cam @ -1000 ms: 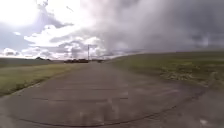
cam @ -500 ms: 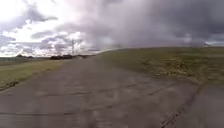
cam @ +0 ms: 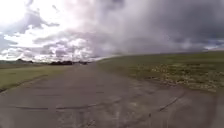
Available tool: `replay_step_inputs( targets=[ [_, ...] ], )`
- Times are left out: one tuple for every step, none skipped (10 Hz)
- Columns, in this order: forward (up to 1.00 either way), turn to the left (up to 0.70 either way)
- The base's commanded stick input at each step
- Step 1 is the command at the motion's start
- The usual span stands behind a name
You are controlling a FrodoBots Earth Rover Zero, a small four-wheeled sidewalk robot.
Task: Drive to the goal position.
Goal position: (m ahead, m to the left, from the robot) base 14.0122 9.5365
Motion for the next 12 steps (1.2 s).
replay_step_inputs(
  targets=[
    [1.0,0.0],
    [1.0,0.0],
    [1.0,0.0],
    [1.0,0.0],
    [1.0,0.0],
    [1.0,0.0],
    [1.0,0.0],
    [1.0,0.0],
    [1.0,0.0],
    [1.0,0.0],
    [1.0,0.32],
    [1.0,0.26]
  ],
)
